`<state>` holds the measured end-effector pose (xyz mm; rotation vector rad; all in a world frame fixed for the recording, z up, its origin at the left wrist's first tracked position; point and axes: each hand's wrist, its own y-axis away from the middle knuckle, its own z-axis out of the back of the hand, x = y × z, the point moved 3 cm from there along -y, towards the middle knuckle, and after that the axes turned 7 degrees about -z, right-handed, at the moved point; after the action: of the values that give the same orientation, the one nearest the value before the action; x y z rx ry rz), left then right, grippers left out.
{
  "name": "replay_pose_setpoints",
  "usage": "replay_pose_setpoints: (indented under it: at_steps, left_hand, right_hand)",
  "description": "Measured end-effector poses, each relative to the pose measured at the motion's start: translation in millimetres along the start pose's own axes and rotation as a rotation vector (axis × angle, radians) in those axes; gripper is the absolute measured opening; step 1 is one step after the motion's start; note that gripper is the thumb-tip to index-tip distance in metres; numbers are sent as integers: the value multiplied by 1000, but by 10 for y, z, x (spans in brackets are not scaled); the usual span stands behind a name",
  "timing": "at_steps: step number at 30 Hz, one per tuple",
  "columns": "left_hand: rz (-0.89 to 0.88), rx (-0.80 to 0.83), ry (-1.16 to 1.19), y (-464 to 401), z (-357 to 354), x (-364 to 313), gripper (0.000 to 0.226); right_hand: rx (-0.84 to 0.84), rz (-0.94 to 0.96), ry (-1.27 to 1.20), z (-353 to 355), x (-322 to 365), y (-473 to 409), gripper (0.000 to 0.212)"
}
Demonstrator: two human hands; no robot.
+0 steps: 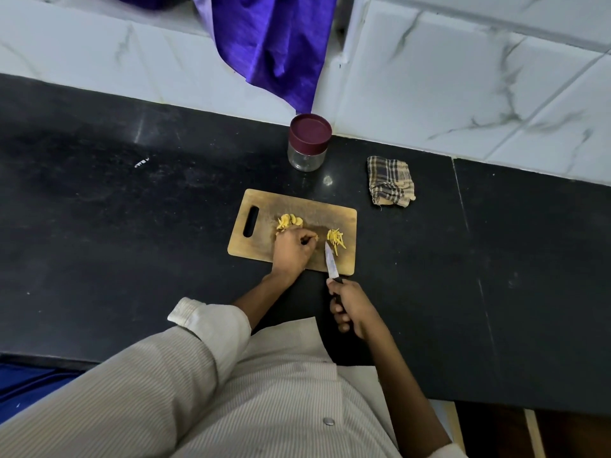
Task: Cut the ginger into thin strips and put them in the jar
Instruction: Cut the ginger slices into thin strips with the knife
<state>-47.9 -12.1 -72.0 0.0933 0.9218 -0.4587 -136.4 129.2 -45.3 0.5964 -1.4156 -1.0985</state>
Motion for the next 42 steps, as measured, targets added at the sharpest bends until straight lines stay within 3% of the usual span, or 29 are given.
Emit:
replay_pose_setpoints:
  at_steps: [4,15,26,42]
  left_hand:
    - [-3,16,-10,-1,-3,-9,14]
    - [-7,5,-31,1,-3,-26,14]
    - [-24,-10,-27,3,5,-43,11]
    - [-72,19,-56,-20,-27,-18,10]
  right_hand:
    - [41,-15,22,73,19,47,20]
    - [-208,238,349,-78,215,-74,24]
    - [-353,263,589,-189,315,-153,31]
    - [-383,222,695,-205,371,-200,28]
